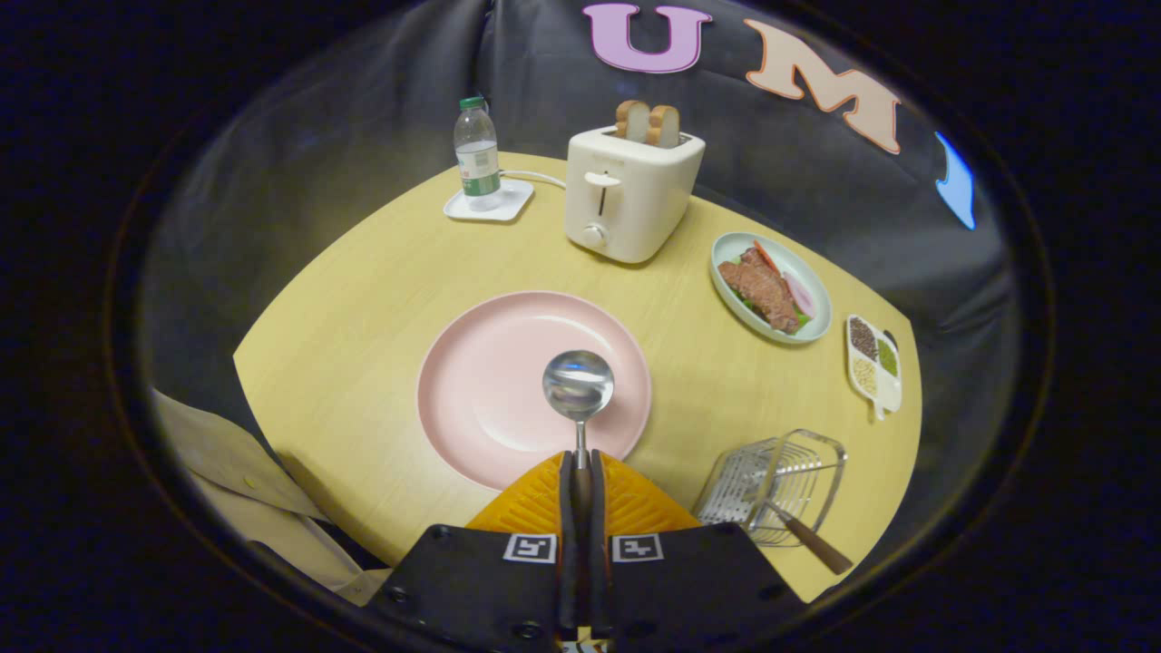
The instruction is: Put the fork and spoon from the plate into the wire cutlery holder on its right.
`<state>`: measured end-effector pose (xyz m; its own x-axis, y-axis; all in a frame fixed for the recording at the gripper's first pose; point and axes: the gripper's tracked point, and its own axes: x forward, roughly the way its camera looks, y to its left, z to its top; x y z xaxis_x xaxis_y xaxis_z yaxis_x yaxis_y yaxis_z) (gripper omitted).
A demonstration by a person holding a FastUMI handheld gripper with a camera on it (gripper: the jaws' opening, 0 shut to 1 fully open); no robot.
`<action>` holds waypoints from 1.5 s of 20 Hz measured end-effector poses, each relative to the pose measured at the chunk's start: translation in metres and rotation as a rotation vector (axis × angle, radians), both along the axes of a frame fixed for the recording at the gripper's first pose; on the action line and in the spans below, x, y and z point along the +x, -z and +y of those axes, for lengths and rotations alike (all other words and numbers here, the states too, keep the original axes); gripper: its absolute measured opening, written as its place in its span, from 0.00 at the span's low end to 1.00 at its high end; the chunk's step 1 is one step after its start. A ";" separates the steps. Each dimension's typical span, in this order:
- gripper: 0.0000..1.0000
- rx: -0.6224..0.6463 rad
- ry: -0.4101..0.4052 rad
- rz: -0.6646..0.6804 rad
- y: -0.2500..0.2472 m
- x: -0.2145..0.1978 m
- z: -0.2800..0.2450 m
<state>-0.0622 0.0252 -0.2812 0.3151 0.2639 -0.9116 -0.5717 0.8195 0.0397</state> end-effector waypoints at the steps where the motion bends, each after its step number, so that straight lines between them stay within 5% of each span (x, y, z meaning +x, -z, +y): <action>1: 0.08 -0.011 -0.009 -0.003 -0.003 0.002 -0.009; 10: 0.08 -0.123 -0.029 -0.024 -0.021 0.018 -0.093; 20: 0.08 -0.201 0.046 0.002 -0.021 0.023 -0.167; 24: 0.16 -0.175 0.066 -0.024 -0.026 0.032 -0.164; 30: 0.59 -0.072 0.161 -0.191 -0.062 0.057 -0.147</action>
<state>-0.0054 -0.1218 -0.2194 0.5162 0.1334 -0.8460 -0.4252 0.8974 -0.1179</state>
